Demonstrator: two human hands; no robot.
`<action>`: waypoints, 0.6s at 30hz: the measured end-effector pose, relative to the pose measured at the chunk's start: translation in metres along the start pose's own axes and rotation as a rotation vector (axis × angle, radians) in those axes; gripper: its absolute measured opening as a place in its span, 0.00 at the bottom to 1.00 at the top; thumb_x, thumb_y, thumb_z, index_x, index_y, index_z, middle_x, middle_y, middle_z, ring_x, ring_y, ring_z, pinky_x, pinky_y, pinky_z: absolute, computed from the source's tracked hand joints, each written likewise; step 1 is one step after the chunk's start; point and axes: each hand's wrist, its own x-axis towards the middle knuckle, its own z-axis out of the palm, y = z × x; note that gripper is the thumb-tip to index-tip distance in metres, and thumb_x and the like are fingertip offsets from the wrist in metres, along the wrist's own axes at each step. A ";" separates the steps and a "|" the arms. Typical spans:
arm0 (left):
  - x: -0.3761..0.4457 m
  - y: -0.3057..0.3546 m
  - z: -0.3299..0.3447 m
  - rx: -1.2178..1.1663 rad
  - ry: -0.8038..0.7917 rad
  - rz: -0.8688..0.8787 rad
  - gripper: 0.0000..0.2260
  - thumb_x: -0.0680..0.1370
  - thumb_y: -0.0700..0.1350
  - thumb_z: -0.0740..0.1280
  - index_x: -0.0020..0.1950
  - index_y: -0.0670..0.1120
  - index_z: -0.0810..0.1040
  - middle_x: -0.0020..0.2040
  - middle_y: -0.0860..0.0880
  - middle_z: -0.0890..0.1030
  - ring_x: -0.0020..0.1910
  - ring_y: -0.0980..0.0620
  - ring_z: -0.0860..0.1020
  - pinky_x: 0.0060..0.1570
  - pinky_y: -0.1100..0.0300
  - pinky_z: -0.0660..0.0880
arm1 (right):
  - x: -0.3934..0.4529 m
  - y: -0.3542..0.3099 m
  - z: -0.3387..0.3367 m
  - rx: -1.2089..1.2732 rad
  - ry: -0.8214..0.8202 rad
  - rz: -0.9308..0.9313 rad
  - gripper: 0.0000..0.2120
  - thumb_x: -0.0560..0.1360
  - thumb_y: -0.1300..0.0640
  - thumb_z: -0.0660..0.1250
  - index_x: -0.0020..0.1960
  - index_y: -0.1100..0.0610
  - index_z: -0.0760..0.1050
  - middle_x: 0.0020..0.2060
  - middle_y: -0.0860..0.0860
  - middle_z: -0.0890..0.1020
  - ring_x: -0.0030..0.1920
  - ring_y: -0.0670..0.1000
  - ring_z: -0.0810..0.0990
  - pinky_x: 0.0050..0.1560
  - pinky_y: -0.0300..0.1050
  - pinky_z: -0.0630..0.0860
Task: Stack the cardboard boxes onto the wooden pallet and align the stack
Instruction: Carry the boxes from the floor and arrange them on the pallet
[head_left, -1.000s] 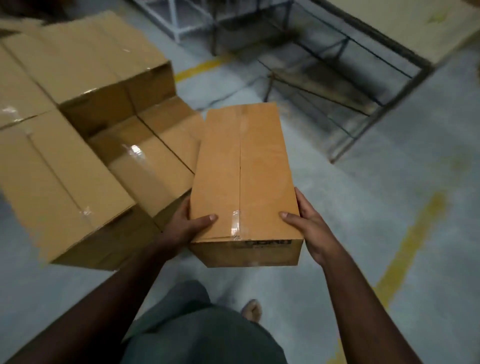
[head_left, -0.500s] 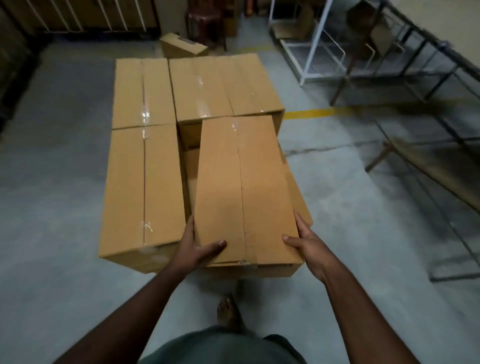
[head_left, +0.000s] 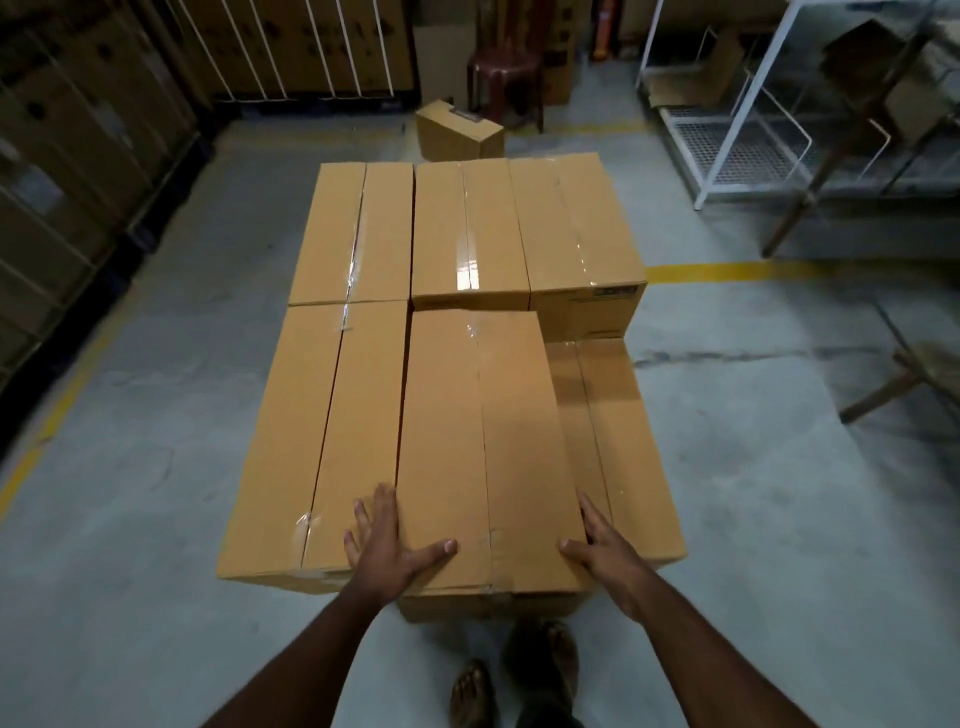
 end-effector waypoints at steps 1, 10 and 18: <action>0.005 0.001 0.000 0.063 -0.004 -0.020 0.68 0.57 0.83 0.67 0.84 0.52 0.40 0.82 0.48 0.29 0.80 0.42 0.29 0.76 0.35 0.33 | 0.002 -0.002 -0.001 -0.028 -0.001 -0.003 0.42 0.80 0.65 0.70 0.84 0.42 0.53 0.72 0.43 0.75 0.68 0.46 0.76 0.72 0.49 0.72; 0.029 -0.014 0.002 0.270 -0.181 -0.196 0.68 0.54 0.86 0.63 0.84 0.56 0.40 0.81 0.47 0.27 0.80 0.36 0.33 0.75 0.29 0.39 | 0.015 0.002 -0.007 -0.380 -0.092 -0.002 0.46 0.83 0.57 0.68 0.84 0.48 0.37 0.82 0.51 0.60 0.80 0.53 0.63 0.79 0.49 0.61; 0.025 -0.041 0.005 0.584 -0.295 -0.092 0.75 0.54 0.80 0.72 0.79 0.47 0.26 0.75 0.47 0.20 0.79 0.37 0.29 0.75 0.29 0.43 | 0.018 0.020 -0.003 -0.835 -0.188 -0.085 0.74 0.60 0.33 0.82 0.80 0.39 0.25 0.81 0.45 0.28 0.83 0.54 0.49 0.78 0.54 0.63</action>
